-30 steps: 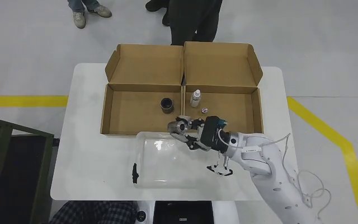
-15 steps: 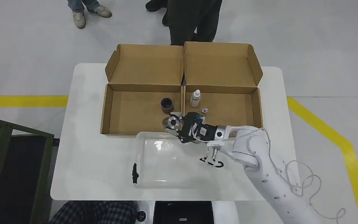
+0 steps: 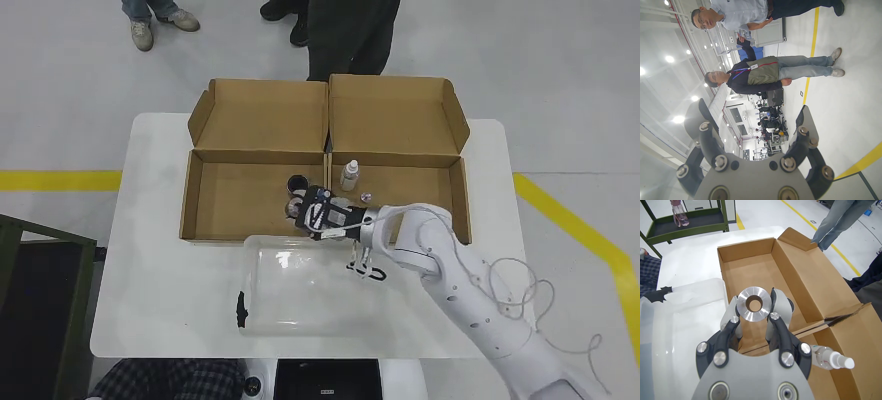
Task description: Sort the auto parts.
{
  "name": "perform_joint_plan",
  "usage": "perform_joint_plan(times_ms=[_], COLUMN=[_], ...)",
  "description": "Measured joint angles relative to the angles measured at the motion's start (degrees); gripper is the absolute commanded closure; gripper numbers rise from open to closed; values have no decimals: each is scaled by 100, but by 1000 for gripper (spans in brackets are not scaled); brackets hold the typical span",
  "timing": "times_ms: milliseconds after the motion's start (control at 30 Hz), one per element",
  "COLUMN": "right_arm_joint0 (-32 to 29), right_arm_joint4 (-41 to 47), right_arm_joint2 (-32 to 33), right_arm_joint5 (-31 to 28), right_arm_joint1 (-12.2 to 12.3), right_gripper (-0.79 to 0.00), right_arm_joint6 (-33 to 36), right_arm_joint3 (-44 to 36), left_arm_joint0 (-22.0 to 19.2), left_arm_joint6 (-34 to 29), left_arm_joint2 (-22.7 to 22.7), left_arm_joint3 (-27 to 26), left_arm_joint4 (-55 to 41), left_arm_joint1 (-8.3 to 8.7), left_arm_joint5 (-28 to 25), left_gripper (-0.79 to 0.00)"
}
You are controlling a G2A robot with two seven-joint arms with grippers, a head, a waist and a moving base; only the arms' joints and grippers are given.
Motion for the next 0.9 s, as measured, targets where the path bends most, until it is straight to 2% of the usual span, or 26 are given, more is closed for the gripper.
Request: perform_joint_plan(times_ms=[333, 900], right_arm_joint0=[577, 1079], right_arm_joint4=[-21, 3], right_arm_joint2=[-509, -1002], right_arm_joint5=[176, 237], right_arm_joint1=[-202, -469], right_gripper=[0, 0], right_arm_joint6=[408, 738], right_arm_joint3=[629, 1389], left_arm_joint0=[0, 0], left_arm_joint6=[0, 0], left_arm_joint2=[0, 0], left_arm_joint3=[0, 0], left_arm_joint4=[0, 0], left_arm_joint1=[0, 0], left_arm_joint5=[0, 0], left_gripper=[-785, -785])
